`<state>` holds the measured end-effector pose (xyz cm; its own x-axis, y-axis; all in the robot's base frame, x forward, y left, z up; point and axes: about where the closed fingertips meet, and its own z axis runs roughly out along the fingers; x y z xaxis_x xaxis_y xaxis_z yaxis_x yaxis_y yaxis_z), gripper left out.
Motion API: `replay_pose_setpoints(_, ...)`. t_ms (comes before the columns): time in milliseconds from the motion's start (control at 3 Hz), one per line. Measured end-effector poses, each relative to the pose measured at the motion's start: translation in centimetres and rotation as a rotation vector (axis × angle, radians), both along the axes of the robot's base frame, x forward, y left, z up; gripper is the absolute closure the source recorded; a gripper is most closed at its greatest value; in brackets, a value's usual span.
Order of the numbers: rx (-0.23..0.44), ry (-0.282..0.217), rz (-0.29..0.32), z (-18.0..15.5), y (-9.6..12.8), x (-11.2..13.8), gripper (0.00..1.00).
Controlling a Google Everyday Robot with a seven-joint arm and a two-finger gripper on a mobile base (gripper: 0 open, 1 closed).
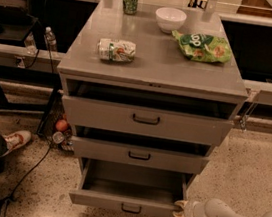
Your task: Open bottom drawer
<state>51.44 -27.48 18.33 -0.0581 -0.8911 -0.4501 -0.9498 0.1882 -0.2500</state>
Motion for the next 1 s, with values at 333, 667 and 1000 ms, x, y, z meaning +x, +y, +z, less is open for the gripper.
replay_pose_setpoints(333,0.001,0.002,0.001,-0.06,0.14,-0.06,0.5)
replay_pose_setpoints(667,0.001,0.002,0.001,0.01,0.14,-0.06,0.27)
replay_pose_setpoints(1000,-0.005,-0.003,0.016,-0.04,0.48,-0.1,0.04)
